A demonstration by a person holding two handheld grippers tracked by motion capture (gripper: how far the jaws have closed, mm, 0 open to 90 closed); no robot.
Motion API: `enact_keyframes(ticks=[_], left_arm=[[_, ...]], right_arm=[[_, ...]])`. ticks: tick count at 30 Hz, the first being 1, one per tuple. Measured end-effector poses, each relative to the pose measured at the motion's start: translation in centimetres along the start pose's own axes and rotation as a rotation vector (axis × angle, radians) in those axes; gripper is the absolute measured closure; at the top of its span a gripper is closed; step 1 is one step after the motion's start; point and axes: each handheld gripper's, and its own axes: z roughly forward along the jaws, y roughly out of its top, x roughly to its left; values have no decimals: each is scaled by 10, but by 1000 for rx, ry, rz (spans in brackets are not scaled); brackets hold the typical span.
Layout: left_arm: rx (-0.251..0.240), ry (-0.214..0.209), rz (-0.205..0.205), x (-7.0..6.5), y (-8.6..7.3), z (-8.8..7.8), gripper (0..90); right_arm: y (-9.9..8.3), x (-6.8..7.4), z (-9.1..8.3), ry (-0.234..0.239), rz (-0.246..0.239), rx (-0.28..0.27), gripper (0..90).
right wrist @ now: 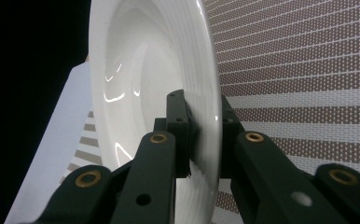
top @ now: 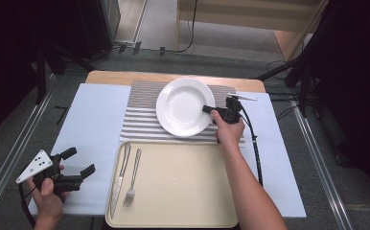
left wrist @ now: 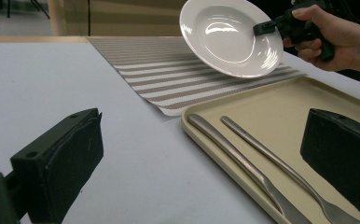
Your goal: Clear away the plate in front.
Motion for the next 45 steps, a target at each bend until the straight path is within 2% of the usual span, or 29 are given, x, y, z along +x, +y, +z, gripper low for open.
enact_keyframes(ticks=[10, 27, 36, 45], left_arm=[[-1, -1, 2, 0, 1, 1, 0], [1, -4, 1, -1, 1, 2, 0], [0, -8, 3, -2, 1, 4, 0], [1, -12, 3, -3, 2, 5, 0]], right_arm=[[-2, -6, -2, 1, 22, 3, 801], [-5, -4, -5, 36, 49, 3, 801], [-7, -3, -7, 43, 30, 7, 801], [-9, -5, -9, 49, 36, 8, 801]])
